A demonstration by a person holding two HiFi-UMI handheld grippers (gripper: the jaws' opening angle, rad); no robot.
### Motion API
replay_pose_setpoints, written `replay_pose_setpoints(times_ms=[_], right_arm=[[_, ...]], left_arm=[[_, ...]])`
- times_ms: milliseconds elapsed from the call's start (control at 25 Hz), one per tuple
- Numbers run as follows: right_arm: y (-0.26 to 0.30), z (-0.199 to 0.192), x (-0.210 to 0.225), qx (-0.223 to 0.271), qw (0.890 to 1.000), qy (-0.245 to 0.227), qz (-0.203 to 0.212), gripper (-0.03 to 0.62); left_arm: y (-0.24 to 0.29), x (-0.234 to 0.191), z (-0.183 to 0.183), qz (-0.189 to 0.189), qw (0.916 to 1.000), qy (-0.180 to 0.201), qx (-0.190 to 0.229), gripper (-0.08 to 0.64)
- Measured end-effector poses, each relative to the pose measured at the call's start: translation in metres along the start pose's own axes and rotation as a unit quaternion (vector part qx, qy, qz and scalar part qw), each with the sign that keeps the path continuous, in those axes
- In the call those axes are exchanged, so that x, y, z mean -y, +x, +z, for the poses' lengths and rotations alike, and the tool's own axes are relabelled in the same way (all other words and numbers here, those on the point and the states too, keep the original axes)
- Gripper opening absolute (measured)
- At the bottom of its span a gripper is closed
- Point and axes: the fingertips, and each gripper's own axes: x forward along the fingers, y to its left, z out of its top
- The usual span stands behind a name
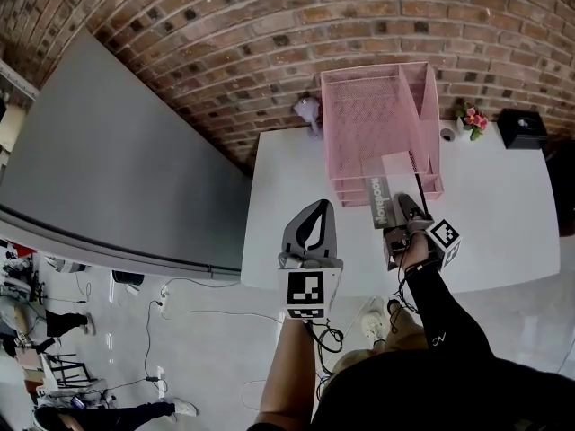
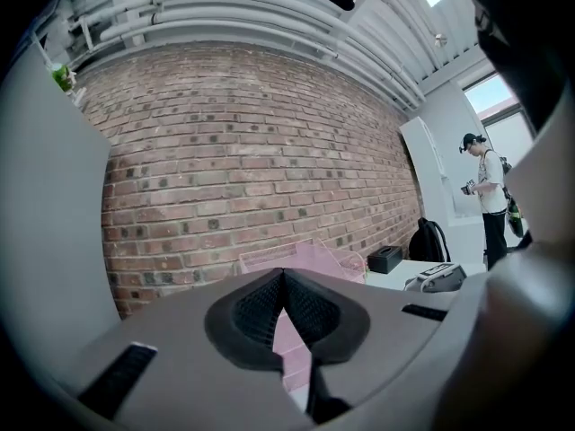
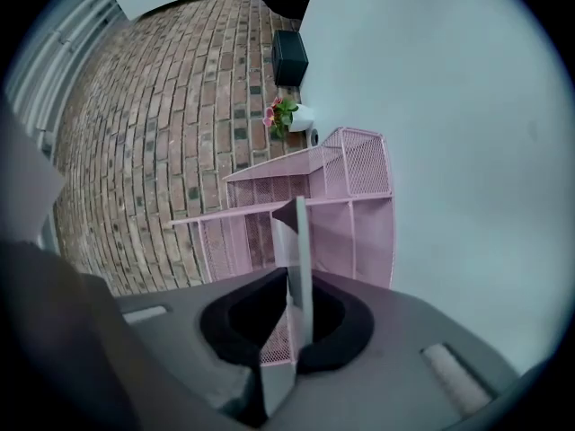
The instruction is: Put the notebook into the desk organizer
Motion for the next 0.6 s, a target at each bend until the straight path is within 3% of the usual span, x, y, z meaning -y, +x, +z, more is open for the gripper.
replay_pose_setpoints(times_ms=[200, 280, 400, 480, 600], right_arm=[[0.015, 0.004, -0.001, 0.021, 1.000, 0.008, -0.014, 0.042], [0.021, 0.004, -0.004, 0.023, 1.000, 0.012, -0.007, 0.171], [0.026, -0.002, -0.007, 0.010, 1.000, -0.002, -0.007, 0.274], [0.027, -0.006, -0.004, 0.000, 1.000, -0.012, -0.012, 0.328], [0.026, -0.015, -0.002, -0.017, 0.999, -0.028, -0.009, 0.339]], left_arm=[[0.007, -0.006, -0.005, 0.000, 1.0000, 0.000, -0.009, 0.009], [0.009, -0.008, -0.007, 0.000, 0.9999, -0.001, -0.011, 0.009], [0.011, -0.008, -0.011, -0.001, 0.9999, -0.005, -0.013, 0.009], [0.012, -0.009, -0.012, -0.001, 0.9999, -0.007, -0.014, 0.009], [0.012, -0.008, -0.012, 0.000, 0.9999, -0.008, -0.013, 0.009]])
